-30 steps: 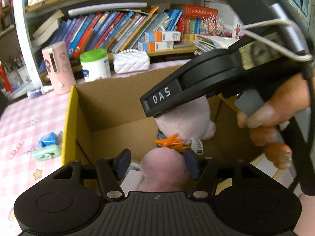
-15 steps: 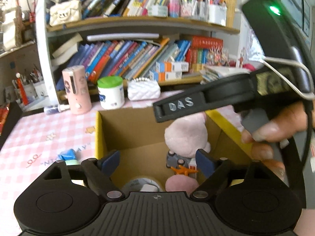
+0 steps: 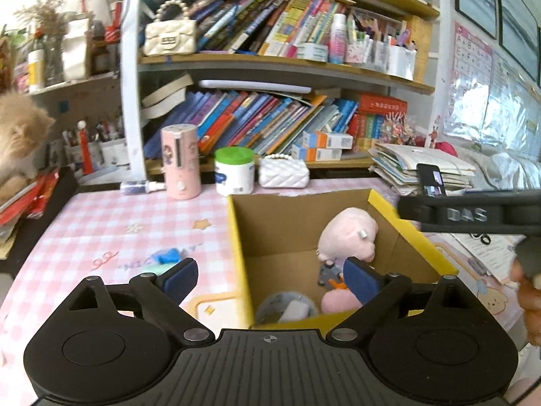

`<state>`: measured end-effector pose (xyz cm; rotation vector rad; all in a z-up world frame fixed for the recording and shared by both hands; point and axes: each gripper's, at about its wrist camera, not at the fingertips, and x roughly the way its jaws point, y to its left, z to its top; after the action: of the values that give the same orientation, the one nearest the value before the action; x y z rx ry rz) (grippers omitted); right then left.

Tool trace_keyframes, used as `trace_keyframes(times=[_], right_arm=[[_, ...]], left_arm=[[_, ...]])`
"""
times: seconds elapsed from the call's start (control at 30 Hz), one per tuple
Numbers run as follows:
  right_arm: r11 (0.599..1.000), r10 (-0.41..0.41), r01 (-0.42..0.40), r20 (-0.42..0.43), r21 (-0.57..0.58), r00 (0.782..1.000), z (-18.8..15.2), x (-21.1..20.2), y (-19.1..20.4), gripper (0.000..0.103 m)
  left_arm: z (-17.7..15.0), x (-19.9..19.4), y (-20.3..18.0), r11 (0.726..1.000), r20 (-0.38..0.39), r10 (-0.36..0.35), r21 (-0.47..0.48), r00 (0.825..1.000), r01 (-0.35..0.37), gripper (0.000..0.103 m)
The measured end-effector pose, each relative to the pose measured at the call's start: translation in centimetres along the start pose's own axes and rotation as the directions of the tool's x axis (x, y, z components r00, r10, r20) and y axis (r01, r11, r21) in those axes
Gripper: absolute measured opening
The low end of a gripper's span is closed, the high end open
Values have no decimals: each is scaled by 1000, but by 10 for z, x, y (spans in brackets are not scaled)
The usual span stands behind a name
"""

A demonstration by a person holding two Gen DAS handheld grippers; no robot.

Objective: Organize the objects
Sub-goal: 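Lower both plush toys into the yellow box and open both tools, then withdraw both tools from the box toward the mint-green dispenser and blue item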

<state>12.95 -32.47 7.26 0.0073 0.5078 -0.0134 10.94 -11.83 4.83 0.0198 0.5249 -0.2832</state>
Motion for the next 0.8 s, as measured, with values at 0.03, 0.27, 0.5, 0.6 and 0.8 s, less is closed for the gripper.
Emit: trace_keyframes(times=[0.03,0.27,0.5,0.6,0.8], right_arm=[[1000,-14,14,0,7,1000,-4,-5,0,91],[988,-116,122,-66,91,991,-45,-31,10,91],[983,-132,155,-200,102,971,-91,-42,44,90],[987,-104,131,-258,91,961,-105,-43,61,89],[995,-58,79,-293,63,954,-116,-52,92,89]], left_arm=[[-3,-3,4,1000,-3,3,-4,1000,-3,95],[-31,-20,30,999,-60,25,-36,998,-27,95],[-62,-36,54,995,-136,61,-65,989,-70,95],[-74,-41,62,995,-179,66,-62,982,-79,95],[-88,-56,75,995,-215,76,-47,974,-88,95]])
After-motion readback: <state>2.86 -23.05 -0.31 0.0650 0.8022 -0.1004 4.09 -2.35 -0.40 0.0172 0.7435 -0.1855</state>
